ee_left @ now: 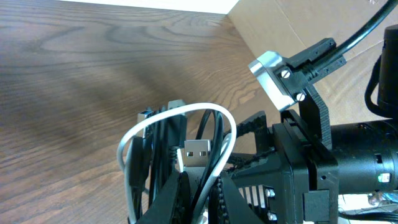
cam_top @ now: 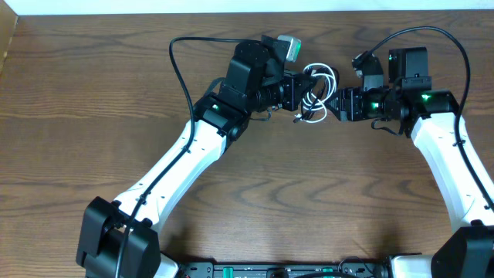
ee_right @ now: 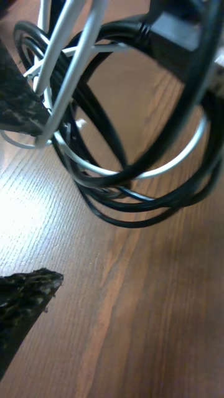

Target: Untangle cables

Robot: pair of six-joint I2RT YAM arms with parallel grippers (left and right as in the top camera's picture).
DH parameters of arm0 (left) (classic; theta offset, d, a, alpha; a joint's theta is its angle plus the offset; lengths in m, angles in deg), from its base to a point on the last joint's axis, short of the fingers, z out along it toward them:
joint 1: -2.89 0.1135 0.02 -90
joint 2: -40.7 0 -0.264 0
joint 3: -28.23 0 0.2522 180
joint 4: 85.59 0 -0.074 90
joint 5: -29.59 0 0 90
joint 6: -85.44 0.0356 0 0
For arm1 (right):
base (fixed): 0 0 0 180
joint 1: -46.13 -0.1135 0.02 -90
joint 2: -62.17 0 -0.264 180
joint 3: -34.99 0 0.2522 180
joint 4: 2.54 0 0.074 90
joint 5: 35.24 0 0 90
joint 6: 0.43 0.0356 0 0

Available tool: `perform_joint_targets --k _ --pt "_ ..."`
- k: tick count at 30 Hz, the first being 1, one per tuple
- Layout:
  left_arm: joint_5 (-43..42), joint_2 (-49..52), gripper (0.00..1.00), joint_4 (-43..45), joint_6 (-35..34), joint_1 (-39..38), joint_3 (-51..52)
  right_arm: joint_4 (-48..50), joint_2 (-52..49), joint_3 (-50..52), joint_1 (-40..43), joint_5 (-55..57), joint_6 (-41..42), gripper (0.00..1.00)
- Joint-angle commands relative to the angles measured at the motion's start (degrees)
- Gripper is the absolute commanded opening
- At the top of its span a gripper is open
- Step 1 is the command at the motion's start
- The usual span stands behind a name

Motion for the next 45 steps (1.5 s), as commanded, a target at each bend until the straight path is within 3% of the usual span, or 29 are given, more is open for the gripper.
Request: perform_joint_targets --k 1,10,14,15,17,29,41,42,45 --pt "-2.8 -1.1 0.08 0.6 -0.7 0.1 -1.3 0.5 -0.1 -0.9 -0.2 -1.6 0.2 0.68" --pt "-7.8 -1.1 0.07 2.2 -2.2 0.1 -1.3 3.6 -0.1 -0.9 -0.2 -1.5 0.2 0.67" --pt "-8.1 -1.1 0.07 2.4 -4.1 0.2 -1.3 4.3 -0.1 -0.9 -0.2 0.7 0.2 0.43" --pt "-8.4 -1.1 0.08 2.7 -4.7 0.2 -1.3 4.2 -0.1 -0.9 -0.2 2.0 0.2 0.22" --pt "-9.5 -1.2 0.07 3.8 -4.8 0.2 -1.4 4.0 -0.1 -0.8 -0.2 4.3 0.2 0.01" --pt "-9.7 -5.1 0.07 4.1 -5.0 7.1 -1.3 -0.3 -0.1 0.2 2.3 21.3 0.2 0.01" --pt "-10.4 -7.5 0.08 -5.5 -3.8 17.9 -1.3 -1.5 -0.1 0.2 4.7 20.5 1.7 0.01" --pt "-10.4 -7.5 0.09 -6.9 -2.9 18.0 -1.3 -1.1 -0.1 0.2 4.7 17.7 1.7 0.01" --pt "-10.4 -7.5 0.31 -9.9 -0.7 18.0 -1.3 0.9 -0.1 0.2 4.6 9.3 1.7 0.01"
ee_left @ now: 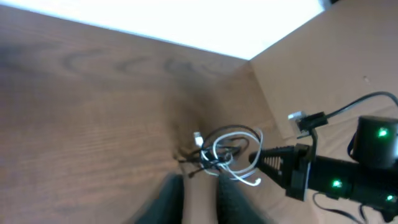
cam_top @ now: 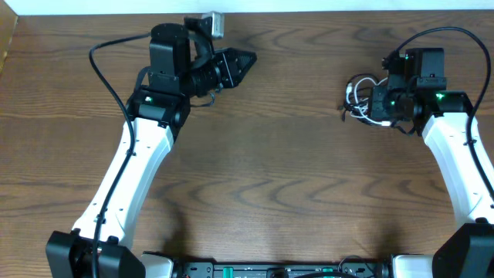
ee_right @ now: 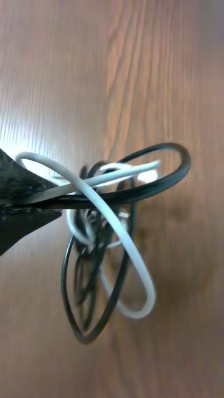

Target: Untangle cables

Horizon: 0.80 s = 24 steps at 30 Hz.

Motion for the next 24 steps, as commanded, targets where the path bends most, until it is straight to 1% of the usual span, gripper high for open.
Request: perform_joint_targets --k 1,4,7,9,11,14,15,20,24 --pt "-1.4 -0.6 0.34 -2.3 3.3 0.0 -1.0 2.4 0.0 0.0 0.0 -12.3 0.7 0.01" --pt "-0.9 -0.6 0.36 -4.2 3.3 0.0 -1.0 5.1 0.1 -0.2 0.0 -18.8 1.9 0.01" --pt "-0.2 -0.5 0.42 -6.6 3.8 0.0 -0.9 6.1 0.2 -1.2 0.0 -22.1 4.4 0.01" --pt "-0.2 -0.5 0.44 -6.8 4.9 0.0 -0.2 6.3 0.7 -2.2 0.0 -25.6 4.6 0.01" --pt "-0.2 -0.4 0.49 -6.7 5.1 0.0 0.4 6.4 1.5 -3.0 0.0 -28.4 4.6 0.01" --pt "-0.3 0.4 0.52 -7.0 5.1 -0.2 0.5 6.4 3.1 -4.3 0.0 -30.3 4.6 0.01" --pt "-0.3 0.9 0.56 -7.0 5.1 -0.4 0.5 6.4 3.8 -4.7 0.0 -30.4 4.9 0.01" --pt "-0.3 3.8 0.62 -6.9 5.2 -2.2 0.5 6.8 7.5 -5.7 0.0 -32.6 5.4 0.01" --pt "-0.3 6.8 0.63 -5.1 5.4 -5.0 0.5 7.0 10.2 -5.7 0.0 -33.8 6.9 0.01"
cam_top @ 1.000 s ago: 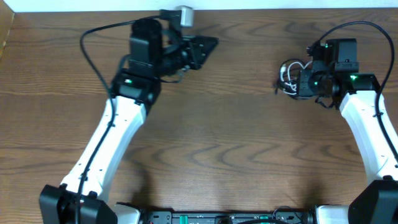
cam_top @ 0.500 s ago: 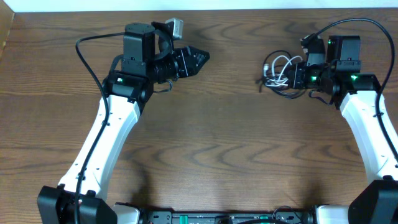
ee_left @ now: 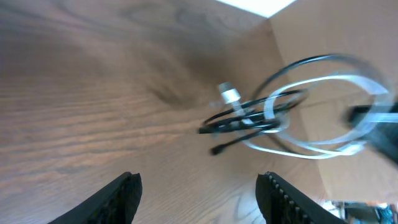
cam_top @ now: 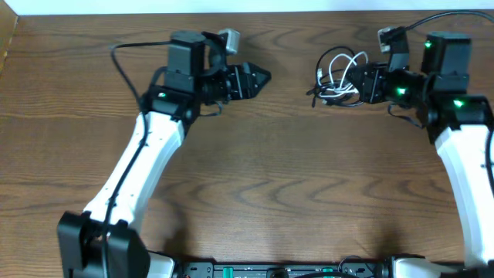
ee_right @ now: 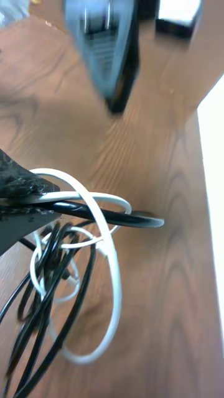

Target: Untangle cables

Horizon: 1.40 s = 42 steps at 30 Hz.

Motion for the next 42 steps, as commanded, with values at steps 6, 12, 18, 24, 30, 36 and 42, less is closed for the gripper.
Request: perform_joint_targets --k 6,12,18,24,30,36,42 --pt "-3.8 5.0 0.63 5.7 4.0 -6.0 0.5 -0.4 4.9 -1.7 0.0 -6.0 1.7 0.01" --pt "-3.8 5.3 0.63 6.5 7.8 -8.8 0.5 -1.7 5.0 -1.7 0.0 -6.3 1.7 0.01" --pt "-3.8 5.3 0.62 6.1 11.8 -11.3 0.5 -1.4 5.0 -1.7 0.0 -8.3 2.1 0.01" --pt "-3.8 5.3 0.62 6.1 16.7 -13.7 0.5 -0.8 5.1 -1.7 0.0 -12.3 2.8 0.01" --pt "-3.5 5.3 0.62 5.1 21.0 -14.3 0.5 -0.4 5.5 -1.7 0.0 -14.2 3.2 0.01" --pt "-0.2 5.4 0.62 4.2 23.3 -14.3 0.5 -0.3 6.8 -1.7 0.2 -16.6 3.2 0.01" --pt "5.4 5.6 0.62 4.2 23.3 -14.3 0.5 -0.3 9.2 -1.7 0.2 -16.7 3.2 0.01"
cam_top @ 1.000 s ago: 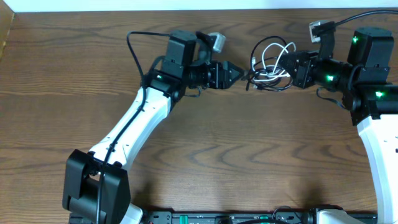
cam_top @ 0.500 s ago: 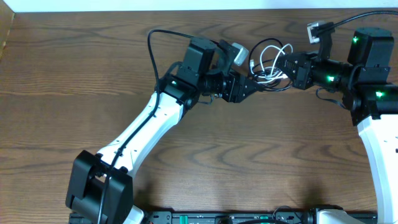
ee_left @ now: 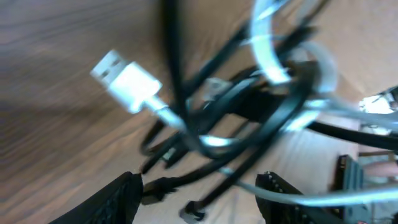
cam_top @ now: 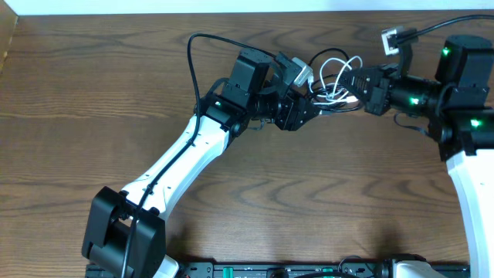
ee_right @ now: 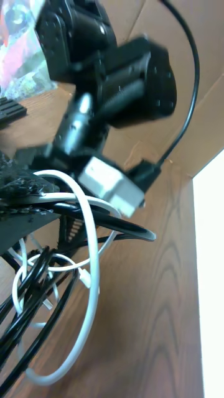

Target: Untangle cables

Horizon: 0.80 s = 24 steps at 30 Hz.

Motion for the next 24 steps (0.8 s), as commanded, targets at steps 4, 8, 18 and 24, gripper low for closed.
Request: perform_joint_targets --k 4,8,18,24 --pt "6.0 0.7 0.62 0.0 1.5 0.0 0.5 0.2 4.4 -1.2 0.2 -2.5 0.7 0.01" --pt "6.0 0.8 0.62 0.1 1.5 0.0 0.5 0.2 5.5 -1.2 0.2 -2.7 1.1 0.01" --pt "6.0 0.8 0.08 0.1 2.6 0.0 0.5 -0.5 5.6 -1.2 0.2 -2.5 1.0 0.01" --pt "6.0 0.8 0.08 -1.3 2.8 0.1 0.5 -4.5 5.5 -1.2 0.2 9.5 1.0 0.01"
